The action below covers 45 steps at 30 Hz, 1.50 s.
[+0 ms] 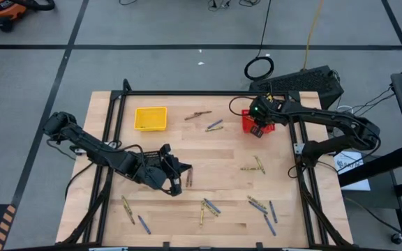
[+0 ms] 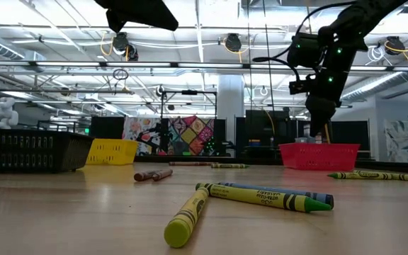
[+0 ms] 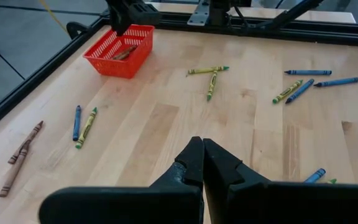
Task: Sort crayons
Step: Put the blue crayon into the black bin
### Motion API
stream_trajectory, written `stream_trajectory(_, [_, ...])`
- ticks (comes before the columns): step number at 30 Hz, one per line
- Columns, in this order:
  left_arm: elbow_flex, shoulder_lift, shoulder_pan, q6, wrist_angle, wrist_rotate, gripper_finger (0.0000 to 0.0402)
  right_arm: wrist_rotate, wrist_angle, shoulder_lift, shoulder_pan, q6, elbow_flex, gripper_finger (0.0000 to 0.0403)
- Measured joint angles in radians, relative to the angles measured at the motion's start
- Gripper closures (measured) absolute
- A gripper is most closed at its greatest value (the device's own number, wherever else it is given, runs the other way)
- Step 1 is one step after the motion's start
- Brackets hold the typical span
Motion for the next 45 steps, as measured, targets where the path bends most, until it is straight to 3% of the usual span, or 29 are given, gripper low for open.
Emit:
stream_trajectory(10, [0.000,0.000,0.000,0.000,0.000,0.000,0.0400,-0.076,0.048,0.000,0.000,0.092,0.000,0.0321])
stream_trajectory(14, [0.000,0.000,0.000,0.001,0.000,0.000,0.0400,-0.181,0.075,0.000,0.003,0.101,0.000,0.0321])
stream_trajectory(21, [0.000,0.000,0.000,0.033,0.000,0.000,0.0400,-0.209,0.071,0.000,0.058,0.131,0.046,0.0321])
stream_trajectory(27, [0.000,0.000,0.000,0.027,-0.001,-0.009,0.0400,-0.314,-0.003,-0.001,0.141,0.209,0.145,0.0321])
stream_trajectory(37, [0.000,0.000,0.000,0.024,-0.047,-0.016,0.0400,-0.315,-0.264,-0.005,0.325,0.425,0.195,0.0320])
stream_trajectory(45, [0.000,0.000,0.000,0.024,-0.054,-0.016,0.0400,-0.315,-0.316,-0.005,0.503,0.591,0.195,0.0320])
